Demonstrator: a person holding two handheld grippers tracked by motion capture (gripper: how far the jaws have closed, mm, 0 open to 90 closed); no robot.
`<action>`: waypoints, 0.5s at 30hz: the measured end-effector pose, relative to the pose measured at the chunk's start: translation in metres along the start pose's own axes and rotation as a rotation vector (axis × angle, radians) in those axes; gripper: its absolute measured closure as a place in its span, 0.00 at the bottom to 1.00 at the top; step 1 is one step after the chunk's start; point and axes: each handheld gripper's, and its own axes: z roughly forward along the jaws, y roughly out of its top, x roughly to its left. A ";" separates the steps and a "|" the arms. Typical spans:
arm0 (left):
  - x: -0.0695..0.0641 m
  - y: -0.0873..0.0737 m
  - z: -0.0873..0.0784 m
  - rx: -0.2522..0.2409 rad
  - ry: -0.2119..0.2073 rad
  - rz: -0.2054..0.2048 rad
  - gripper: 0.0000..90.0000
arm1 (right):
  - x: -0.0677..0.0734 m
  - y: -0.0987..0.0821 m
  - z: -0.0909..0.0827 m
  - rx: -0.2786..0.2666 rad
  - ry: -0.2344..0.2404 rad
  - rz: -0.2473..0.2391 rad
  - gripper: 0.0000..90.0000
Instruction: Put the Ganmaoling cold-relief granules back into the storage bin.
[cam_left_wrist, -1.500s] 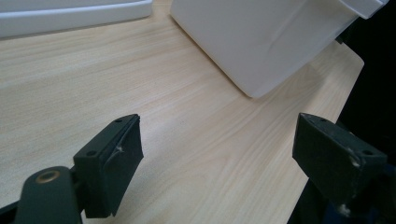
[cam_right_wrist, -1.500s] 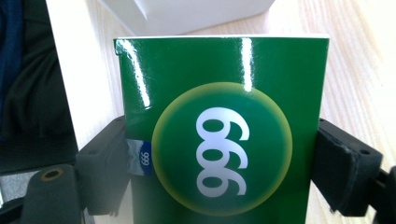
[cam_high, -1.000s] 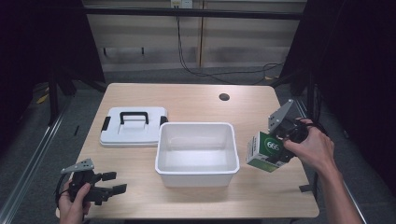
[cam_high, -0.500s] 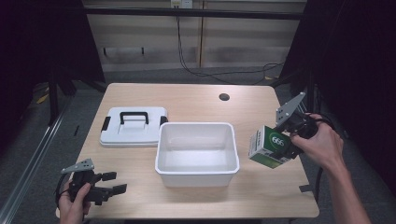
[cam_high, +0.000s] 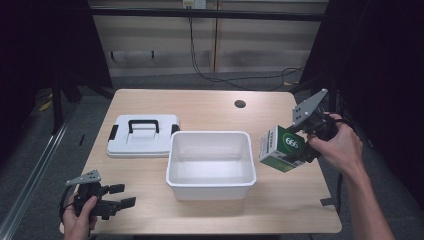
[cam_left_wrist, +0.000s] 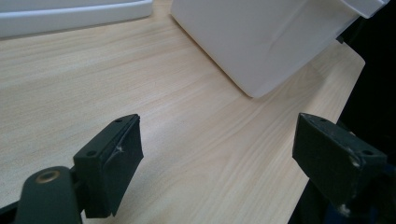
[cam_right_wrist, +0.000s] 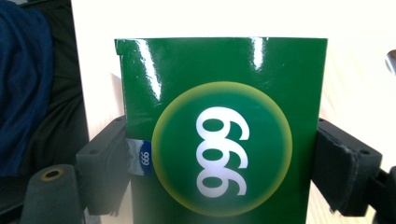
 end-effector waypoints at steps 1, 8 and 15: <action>0.000 0.000 0.000 0.000 0.000 0.000 0.18 | 0.000 0.003 0.001 0.000 -0.009 -0.004 0.18; 0.000 0.000 0.001 0.007 -0.001 0.002 0.18 | -0.001 0.019 0.004 0.011 0.009 -0.026 0.18; 0.000 0.000 0.000 0.001 -0.002 0.003 0.18 | 0.000 0.036 -0.001 0.014 0.016 -0.044 0.18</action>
